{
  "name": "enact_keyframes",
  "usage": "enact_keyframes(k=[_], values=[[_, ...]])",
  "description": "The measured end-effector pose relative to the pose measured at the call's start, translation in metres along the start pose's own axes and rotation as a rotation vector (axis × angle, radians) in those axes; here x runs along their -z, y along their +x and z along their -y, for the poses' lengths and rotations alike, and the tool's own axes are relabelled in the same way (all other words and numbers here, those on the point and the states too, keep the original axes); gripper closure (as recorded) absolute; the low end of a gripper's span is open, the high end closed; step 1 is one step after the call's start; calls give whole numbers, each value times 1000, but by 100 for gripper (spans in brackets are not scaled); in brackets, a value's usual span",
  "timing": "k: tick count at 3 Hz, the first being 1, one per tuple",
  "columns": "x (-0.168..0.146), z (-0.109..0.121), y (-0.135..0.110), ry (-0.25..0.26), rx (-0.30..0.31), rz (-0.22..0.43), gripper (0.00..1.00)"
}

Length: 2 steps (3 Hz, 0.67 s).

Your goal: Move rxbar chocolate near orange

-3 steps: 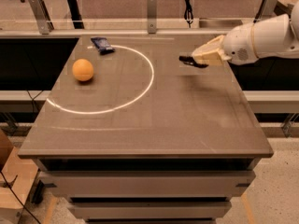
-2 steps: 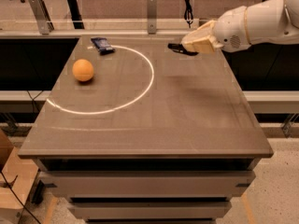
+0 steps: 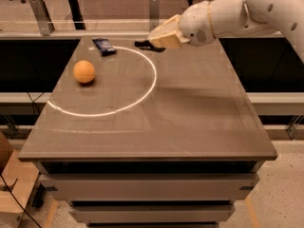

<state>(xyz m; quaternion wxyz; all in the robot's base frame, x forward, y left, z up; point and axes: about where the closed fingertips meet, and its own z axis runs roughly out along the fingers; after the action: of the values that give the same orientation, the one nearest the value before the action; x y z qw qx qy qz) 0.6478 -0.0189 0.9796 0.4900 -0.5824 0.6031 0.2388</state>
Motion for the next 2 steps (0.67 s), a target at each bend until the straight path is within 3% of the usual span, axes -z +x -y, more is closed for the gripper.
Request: enact_keyframes(k=[1, 2], values=[[-38, -14, -4, -75, -32, 47, 83], [-73, -34, -7, -155, -56, 82, 59]])
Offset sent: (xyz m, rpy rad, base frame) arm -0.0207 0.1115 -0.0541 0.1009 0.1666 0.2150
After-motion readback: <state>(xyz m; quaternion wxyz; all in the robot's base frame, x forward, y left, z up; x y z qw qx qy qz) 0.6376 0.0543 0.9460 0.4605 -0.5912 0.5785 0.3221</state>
